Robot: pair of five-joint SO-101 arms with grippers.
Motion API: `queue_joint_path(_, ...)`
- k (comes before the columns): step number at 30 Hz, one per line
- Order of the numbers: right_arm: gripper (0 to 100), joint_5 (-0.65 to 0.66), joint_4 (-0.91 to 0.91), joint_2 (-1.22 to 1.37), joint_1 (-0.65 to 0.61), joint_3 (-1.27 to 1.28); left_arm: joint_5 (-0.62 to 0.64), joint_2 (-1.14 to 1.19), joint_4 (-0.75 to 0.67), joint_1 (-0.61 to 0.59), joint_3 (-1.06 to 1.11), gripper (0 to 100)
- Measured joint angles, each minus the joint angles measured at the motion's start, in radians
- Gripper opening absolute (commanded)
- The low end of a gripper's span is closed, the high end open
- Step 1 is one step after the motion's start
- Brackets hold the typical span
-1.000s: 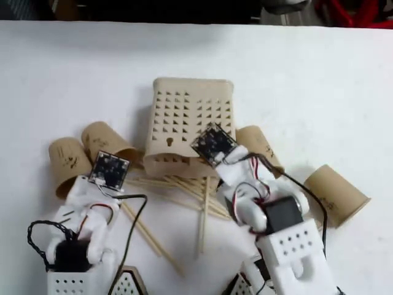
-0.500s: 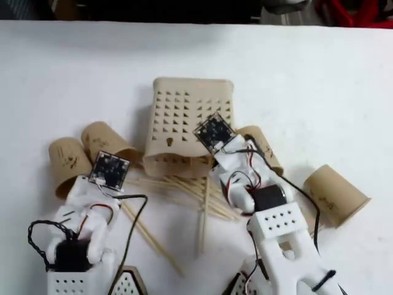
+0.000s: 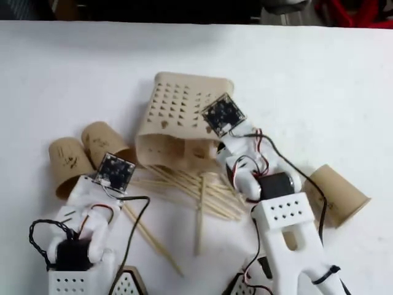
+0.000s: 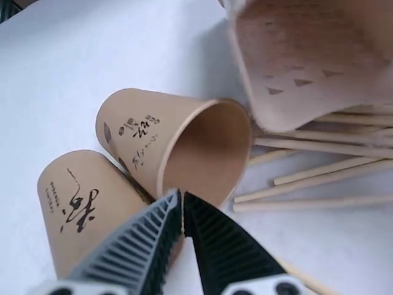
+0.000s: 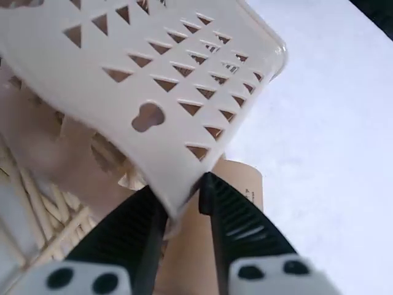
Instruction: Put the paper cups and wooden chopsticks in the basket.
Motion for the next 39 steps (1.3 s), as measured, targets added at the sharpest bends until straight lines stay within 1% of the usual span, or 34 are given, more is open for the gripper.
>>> queue_joint_path(5,3.0,0.000,0.143,0.002,0.002,-0.150,-0.006,0.002,0.000,0.000,0.000,3)
queue_joint_path(8,2.9,-0.021,0.203,0.002,0.002,-0.226,-0.006,0.002,0.000,0.000,0.000,3)
queue_joint_path(15,1.8,-0.038,0.238,0.044,0.002,-0.344,-0.006,0.002,0.000,0.000,0.000,3)
queue_joint_path(18,1.9,-0.038,0.238,0.137,0.005,-0.408,-0.006,0.002,0.000,0.000,0.000,3)
queue_joint_path(22,1.9,-0.061,0.238,0.313,0.043,-0.535,-0.006,0.002,0.000,0.000,0.000,3)
queue_joint_path(28,1.9,-0.086,0.328,0.565,0.092,-0.832,-0.006,0.002,0.000,0.000,0.000,3)
queue_joint_path(33,1.9,-0.087,0.387,0.740,0.092,-1.066,-0.006,0.002,0.000,0.000,0.000,3)
queue_joint_path(39,1.9,-0.140,0.433,0.937,0.095,-1.326,-0.006,0.002,0.000,0.000,0.000,3)
